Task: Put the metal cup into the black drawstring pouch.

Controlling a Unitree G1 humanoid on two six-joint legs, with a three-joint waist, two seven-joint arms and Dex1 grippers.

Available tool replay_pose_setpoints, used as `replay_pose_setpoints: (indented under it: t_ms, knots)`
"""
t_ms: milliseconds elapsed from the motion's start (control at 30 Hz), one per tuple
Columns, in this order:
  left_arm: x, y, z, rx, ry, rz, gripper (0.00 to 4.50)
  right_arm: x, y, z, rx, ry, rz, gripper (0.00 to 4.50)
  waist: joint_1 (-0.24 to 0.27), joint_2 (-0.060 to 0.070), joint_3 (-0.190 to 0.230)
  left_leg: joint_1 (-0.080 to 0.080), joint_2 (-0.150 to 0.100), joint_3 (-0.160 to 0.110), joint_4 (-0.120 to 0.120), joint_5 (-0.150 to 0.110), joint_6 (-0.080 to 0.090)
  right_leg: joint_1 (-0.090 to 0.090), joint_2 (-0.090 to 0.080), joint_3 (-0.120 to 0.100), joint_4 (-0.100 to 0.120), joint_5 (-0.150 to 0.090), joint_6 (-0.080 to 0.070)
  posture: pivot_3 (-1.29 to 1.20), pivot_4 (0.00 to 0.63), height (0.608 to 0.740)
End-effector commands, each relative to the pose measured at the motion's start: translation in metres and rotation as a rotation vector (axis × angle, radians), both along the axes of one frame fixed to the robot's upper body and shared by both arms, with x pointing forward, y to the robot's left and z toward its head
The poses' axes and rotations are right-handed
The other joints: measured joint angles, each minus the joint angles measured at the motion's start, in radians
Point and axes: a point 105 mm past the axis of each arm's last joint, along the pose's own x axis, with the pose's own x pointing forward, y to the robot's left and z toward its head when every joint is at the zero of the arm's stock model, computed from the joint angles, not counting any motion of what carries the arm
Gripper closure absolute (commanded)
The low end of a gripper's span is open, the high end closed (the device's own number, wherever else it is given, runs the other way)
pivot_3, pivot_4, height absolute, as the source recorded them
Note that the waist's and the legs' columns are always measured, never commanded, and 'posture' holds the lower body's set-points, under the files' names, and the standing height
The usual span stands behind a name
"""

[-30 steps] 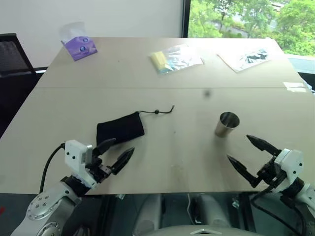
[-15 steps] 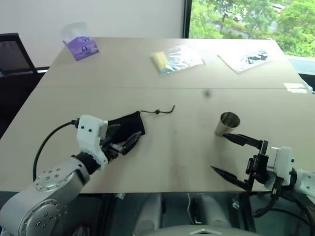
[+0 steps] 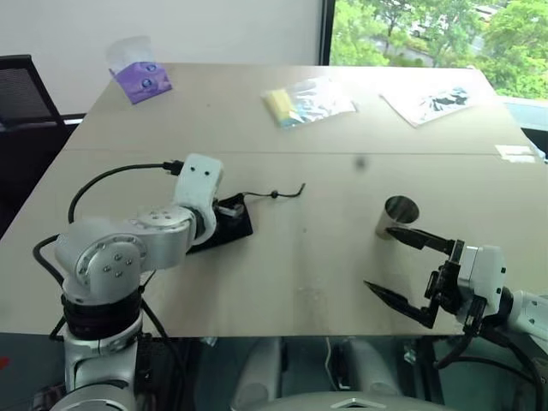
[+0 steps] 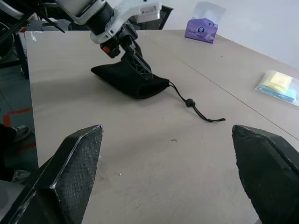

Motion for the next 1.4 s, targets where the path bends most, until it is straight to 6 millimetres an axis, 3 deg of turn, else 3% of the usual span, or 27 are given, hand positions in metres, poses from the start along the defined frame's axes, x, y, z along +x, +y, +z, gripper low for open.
replay_pose_setpoints:
  t_ms: [33, 133, 300, 333, 367, 500, 567, 600, 867, 967, 1067, 1200, 1333, 1400]
  knots:
    - [0.002, -0.007, 0.004, 0.004, -0.001, -0.025, 0.23, -0.006, 0.003, 0.011, -0.003, -0.046, 0.01, 0.0, 0.002, 0.0, 0.0, 0.0, 0.0, 0.0, 0.0, 0.0, 0.0, 0.0, 0.0, 0.0, 0.0, 0.0, 0.0, 0.0, 0.15, 0.74]
    - [0.003, -0.003, -0.004, 0.029, 0.043, -0.002, 0.23, -0.006, 0.002, 0.011, -0.006, -0.046, 0.002, 0.0, 0.001, 0.0, 0.0, 0.0, -0.001, 0.0, 0.0, 0.0, -0.001, 0.0, -0.001, 0.0, 0.0, 0.0, 0.0, 0.0, 0.15, 0.74]
    - [0.004, 0.0, -0.005, 0.069, 0.074, -0.008, 1.42, -0.008, 0.002, 0.008, -0.004, -0.042, -0.004, 0.0, -0.001, 0.0, 0.0, 0.0, 0.0, 0.0, 0.0, 0.002, -0.004, 0.0, -0.001, 0.0, 0.0, 0.0, 0.0, 0.0, 0.15, 0.74]
    - [0.004, 0.001, -0.005, 0.072, 0.076, -0.007, 1.83, -0.009, 0.003, 0.007, -0.004, -0.041, -0.005, 0.0, -0.001, 0.0, 0.0, 0.0, 0.0, 0.0, 0.0, 0.002, -0.004, 0.0, -0.001, 0.0, 0.0, 0.0, 0.0, 0.0, 0.15, 0.74]
    - [0.004, 0.0, -0.005, 0.072, 0.08, -0.015, 1.91, -0.009, 0.003, 0.007, -0.003, -0.04, -0.006, 0.0, 0.0, 0.0, 0.0, 0.0, 0.0, 0.0, 0.0, 0.002, -0.004, 0.0, -0.001, 0.0, 0.0, 0.0, 0.0, 0.0, 0.15, 0.74]
    - [0.007, 0.003, 0.002, 0.107, 0.098, -0.067, 3.31, -0.008, 0.002, 0.005, 0.003, -0.044, -0.018, 0.0, 0.0, -0.001, 0.0, 0.0, -0.001, 0.0, 0.0, 0.002, -0.004, 0.0, -0.001, 0.0, 0.0, 0.0, 0.0, 0.0, 0.15, 0.74]
    - [0.008, 0.005, 0.007, 0.12, 0.122, -0.108, 4.29, -0.008, 0.003, 0.003, 0.005, -0.044, -0.022, 0.0, 0.0, -0.001, 0.0, 0.0, -0.001, 0.0, 0.0, 0.002, -0.004, 0.0, 0.0, 0.0, 0.0, 0.0, 0.0, 0.0, 0.15, 0.74]
    - [0.009, 0.006, 0.009, 0.128, 0.135, -0.133, 4.47, -0.008, 0.003, 0.002, 0.005, -0.045, -0.022, 0.0, 0.0, 0.0, 0.0, 0.0, -0.001, 0.0, 0.0, 0.002, -0.004, 0.0, 0.001, 0.0, 0.0, 0.0, 0.0, 0.0, 0.15, 0.74]
    - [0.029, -0.008, 0.031, 0.165, 0.019, -0.373, 4.47, -0.007, 0.001, 0.001, 0.011, -0.061, -0.053, 0.0, -0.001, 0.0, 0.0, 0.0, -0.001, 0.001, -0.001, 0.003, -0.004, 0.0, 0.001, 0.0, 0.0, 0.0, 0.0, 0.0, 0.15, 0.74]
    - [0.033, -0.026, 0.045, 0.181, -0.13, -0.685, 4.47, -0.007, 0.001, 0.0, 0.012, -0.065, -0.066, 0.0, 0.0, 0.0, 0.0, 0.0, -0.001, 0.002, -0.002, 0.003, -0.004, -0.001, 0.001, 0.0, -0.001, 0.0, -0.001, 0.0, 0.15, 0.74]
    - [0.033, -0.029, 0.049, 0.297, -0.187, -0.917, 4.47, -0.007, -0.001, -0.001, 0.012, -0.068, -0.078, 0.0, 0.0, 0.0, 0.0, 0.0, -0.001, 0.003, -0.002, 0.003, -0.004, -0.002, 0.001, 0.0, -0.001, 0.0, -0.001, 0.0, 0.15, 0.74]
    - [0.031, -0.032, 0.05, 0.566, -0.281, -1.269, 4.47, -0.008, -0.001, -0.001, 0.01, -0.072, -0.089, 0.0, 0.0, 0.0, 0.0, -0.001, -0.001, 0.003, -0.002, 0.0, 0.0, -0.002, 0.003, 0.0, -0.001, 0.0, -0.001, 0.0, 0.15, 0.74]
    - [0.04, -0.037, 0.057, 0.58, -0.331, -1.313, 4.47, -0.009, -0.002, -0.001, 0.009, -0.078, -0.103, 0.0, 0.002, 0.0, 0.0, -0.002, -0.001, 0.003, -0.001, 0.0, 0.001, -0.002, 0.003, -0.003, -0.001, 0.0, -0.001, 0.0, 0.15, 0.74]
    - [0.044, -0.041, 0.068, 0.372, -0.302, -1.188, 4.47, -0.01, -0.002, -0.001, 0.01, -0.077, -0.108, 0.0, 0.001, 0.0, 0.0, -0.002, -0.001, 0.003, 0.0, -0.001, 0.002, -0.002, 0.003, -0.003, -0.001, 0.0, 0.0, 0.0, 0.15, 0.74]
